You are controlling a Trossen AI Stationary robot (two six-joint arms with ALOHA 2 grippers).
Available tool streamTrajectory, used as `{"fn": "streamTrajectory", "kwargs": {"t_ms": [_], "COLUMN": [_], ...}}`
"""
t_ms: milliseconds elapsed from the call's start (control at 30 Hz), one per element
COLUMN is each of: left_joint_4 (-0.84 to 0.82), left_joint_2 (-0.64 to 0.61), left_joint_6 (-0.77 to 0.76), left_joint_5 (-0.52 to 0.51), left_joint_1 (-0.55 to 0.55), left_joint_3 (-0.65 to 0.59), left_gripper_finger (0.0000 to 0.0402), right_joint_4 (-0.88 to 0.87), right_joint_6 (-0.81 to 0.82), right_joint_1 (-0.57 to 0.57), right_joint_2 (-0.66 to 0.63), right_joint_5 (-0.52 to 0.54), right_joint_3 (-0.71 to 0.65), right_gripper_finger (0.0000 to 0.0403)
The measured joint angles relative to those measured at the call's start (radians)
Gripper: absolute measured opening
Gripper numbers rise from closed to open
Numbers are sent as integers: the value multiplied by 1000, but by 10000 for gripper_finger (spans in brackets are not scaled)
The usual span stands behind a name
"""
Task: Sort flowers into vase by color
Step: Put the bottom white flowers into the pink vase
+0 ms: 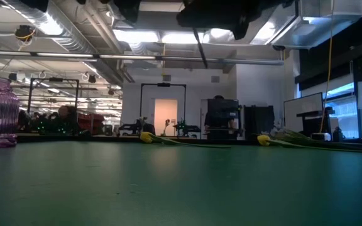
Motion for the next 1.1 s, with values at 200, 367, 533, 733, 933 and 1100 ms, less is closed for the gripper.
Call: {"fn": "streamTrajectory", "kwargs": {"t_ms": [200,367,533,733,933,1100], "left_joint_4": [18,19,-7,34,166,214], "left_joint_2": [0,0,0,9,108,147], "left_joint_6": [27,7,76,95,103,98], "left_joint_5": [39,54,54,-32,-25,20], "left_joint_1": [45,36,2,3,14,-7], "left_joint_3": [0,0,0,0,0,0], "left_gripper_finger": [151,151,151,151,151,151], "right_joint_4": [-10,-7,38,79,109,120], "right_joint_6": [3,10,-6,-27,-31,-58], "right_joint_1": [-7,-6,-22,-27,-26,-26], "right_joint_2": [0,0,0,0,0,0], "right_joint_5": [0,0,7,-42,-46,-38], "right_joint_3": [0,0,0,0,0,0], "right_gripper_finger": [10,18,10,17,11,17]}}
